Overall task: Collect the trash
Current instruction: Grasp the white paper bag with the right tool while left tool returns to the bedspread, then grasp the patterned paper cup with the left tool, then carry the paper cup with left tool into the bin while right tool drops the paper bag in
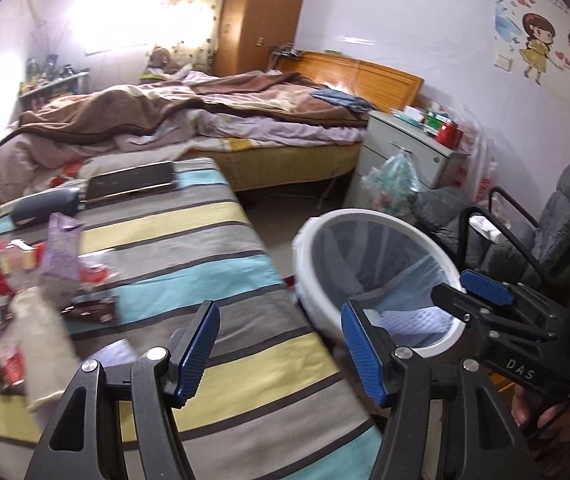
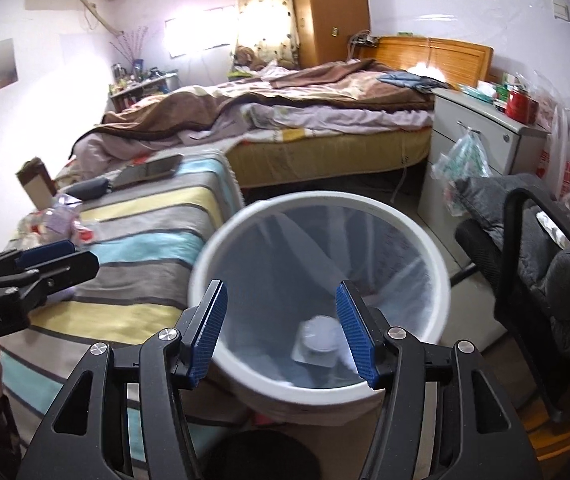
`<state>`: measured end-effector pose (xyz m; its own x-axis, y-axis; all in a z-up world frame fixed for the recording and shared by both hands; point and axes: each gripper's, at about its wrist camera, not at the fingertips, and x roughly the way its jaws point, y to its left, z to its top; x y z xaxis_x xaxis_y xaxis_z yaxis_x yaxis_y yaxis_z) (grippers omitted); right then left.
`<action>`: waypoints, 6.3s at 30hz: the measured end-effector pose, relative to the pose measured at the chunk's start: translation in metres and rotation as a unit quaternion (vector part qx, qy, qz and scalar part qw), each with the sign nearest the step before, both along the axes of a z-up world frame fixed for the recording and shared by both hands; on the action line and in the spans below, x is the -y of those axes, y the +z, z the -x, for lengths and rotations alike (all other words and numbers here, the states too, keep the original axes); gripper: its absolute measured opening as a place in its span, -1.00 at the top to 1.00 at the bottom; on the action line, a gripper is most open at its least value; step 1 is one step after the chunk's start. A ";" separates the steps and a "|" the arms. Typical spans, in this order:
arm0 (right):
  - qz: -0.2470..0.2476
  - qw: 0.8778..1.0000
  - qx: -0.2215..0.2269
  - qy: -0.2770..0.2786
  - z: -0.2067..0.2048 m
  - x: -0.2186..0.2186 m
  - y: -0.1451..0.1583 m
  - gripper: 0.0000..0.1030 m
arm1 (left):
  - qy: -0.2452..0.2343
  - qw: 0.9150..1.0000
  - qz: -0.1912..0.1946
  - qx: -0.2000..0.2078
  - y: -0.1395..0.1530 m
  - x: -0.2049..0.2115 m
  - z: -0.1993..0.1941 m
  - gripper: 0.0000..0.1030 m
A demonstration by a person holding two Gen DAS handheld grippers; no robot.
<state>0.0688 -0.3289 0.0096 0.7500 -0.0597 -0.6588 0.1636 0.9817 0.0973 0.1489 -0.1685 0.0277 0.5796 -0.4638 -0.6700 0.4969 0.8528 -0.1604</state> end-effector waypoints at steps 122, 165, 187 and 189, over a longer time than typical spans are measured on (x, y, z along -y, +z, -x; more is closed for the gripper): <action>-0.055 0.982 -0.004 0.183 -0.078 -0.204 -0.011 0.50 | 0.199 0.979 -0.046 -0.020 -0.032 -0.275 -0.026 0.14; -0.070 0.994 0.051 0.073 -0.026 -0.073 0.009 0.50 | 0.041 0.997 -0.022 0.057 0.028 -0.080 0.014 0.13; -0.062 0.997 0.033 -0.037 -0.004 0.015 -0.006 0.49 | -0.072 0.997 -0.003 0.034 0.015 0.050 0.001 0.13; -0.064 0.997 0.024 -0.045 -0.005 0.023 -0.011 0.49 | -0.083 0.996 -0.003 0.025 0.010 0.063 -0.003 0.13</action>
<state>0.0740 -0.3518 -0.0011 0.7763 -0.0463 -0.6286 0.2423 0.9426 0.2298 0.1522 -0.2316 0.0381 0.5277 -0.5526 -0.6451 0.6388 0.7587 -0.1274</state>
